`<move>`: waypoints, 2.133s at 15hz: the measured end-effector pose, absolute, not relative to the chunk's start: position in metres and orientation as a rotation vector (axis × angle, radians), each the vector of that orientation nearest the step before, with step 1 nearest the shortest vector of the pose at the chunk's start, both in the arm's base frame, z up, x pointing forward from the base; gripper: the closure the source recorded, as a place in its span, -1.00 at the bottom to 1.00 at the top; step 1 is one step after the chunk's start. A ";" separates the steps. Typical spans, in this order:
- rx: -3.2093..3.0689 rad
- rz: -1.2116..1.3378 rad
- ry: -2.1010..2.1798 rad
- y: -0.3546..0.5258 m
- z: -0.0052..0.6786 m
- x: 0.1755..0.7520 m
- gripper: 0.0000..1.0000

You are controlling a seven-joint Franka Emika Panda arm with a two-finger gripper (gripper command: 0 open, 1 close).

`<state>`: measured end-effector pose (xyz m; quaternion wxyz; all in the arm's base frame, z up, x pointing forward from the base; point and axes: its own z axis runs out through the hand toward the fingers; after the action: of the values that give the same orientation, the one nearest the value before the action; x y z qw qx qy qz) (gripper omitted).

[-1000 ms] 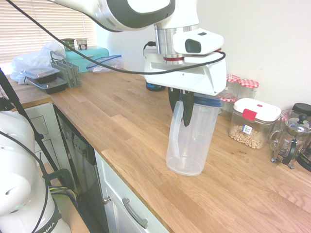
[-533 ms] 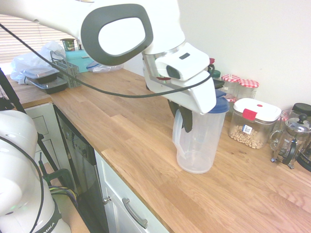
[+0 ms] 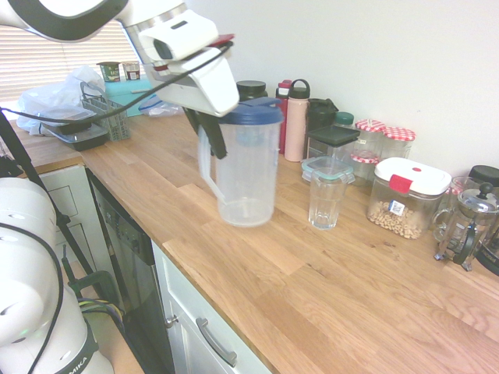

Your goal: Pour me some water

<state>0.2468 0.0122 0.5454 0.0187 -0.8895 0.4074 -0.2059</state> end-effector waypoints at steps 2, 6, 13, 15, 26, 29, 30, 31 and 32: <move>-2.761 -0.689 1.212 0.077 0.537 0.249 1.00; -2.690 -0.808 1.265 0.173 0.484 0.274 1.00; -2.562 -0.732 1.469 0.263 0.474 0.352 1.00; -2.542 -0.723 1.519 0.279 0.469 0.365 1.00; -2.502 -0.707 1.558 0.299 0.448 0.429 -1.00; -2.503 -0.691 1.548 0.297 0.449 0.432 -1.00; -2.502 -0.686 1.549 0.296 0.450 0.432 -1.00; -2.503 -0.681 1.550 0.295 0.450 0.431 -1.00; -2.506 -0.676 1.551 0.295 0.450 0.430 -1.00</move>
<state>0.4300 0.2945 0.4500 0.0587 -0.8274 0.5121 -0.2230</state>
